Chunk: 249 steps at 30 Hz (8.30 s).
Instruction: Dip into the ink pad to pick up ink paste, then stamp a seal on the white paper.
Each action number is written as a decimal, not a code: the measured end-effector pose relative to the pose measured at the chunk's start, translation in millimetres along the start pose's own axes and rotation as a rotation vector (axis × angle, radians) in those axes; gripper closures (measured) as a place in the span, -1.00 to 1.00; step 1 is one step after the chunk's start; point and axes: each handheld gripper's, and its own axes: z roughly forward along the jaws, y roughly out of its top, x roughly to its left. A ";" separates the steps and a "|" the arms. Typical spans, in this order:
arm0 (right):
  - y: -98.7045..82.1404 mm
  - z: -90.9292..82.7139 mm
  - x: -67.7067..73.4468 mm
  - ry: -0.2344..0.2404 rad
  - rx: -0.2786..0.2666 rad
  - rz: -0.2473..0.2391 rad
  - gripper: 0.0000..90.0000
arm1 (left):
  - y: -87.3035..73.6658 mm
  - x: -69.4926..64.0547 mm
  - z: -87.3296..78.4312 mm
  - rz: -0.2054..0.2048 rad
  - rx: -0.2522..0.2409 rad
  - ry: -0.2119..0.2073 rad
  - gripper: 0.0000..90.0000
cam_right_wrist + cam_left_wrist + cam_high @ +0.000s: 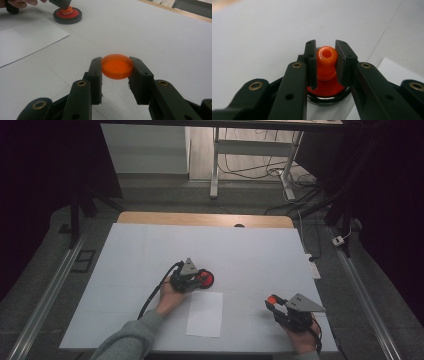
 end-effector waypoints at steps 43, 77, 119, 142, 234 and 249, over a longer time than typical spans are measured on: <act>0.0 4.6 -2.1 0.011 0.009 -0.006 0.42 | 26.8 16.1 -46.0 -0.256 -0.096 -0.264 0.61; 0.2 9.2 -2.1 0.026 0.016 -0.015 0.41 | 29.4 1.8 -40.1 -0.234 -0.058 -0.305 0.61; 2.3 9.4 -1.0 0.028 0.011 -0.018 0.41 | 31.2 -22.7 -30.1 -0.193 -0.026 -0.361 0.61; 2.8 8.9 -1.5 0.034 0.004 -0.007 0.41 | 26.8 -35.5 -23.8 -0.188 0.005 -0.384 0.61; 3.3 11.6 -1.3 0.043 0.002 -0.005 0.42 | -24.8 -63.9 -37.8 -0.062 0.140 -0.207 0.61; 4.0 13.1 -0.4 0.042 0.008 -0.012 0.41 | -25.2 -69.5 -38.3 -0.025 0.137 -0.175 0.62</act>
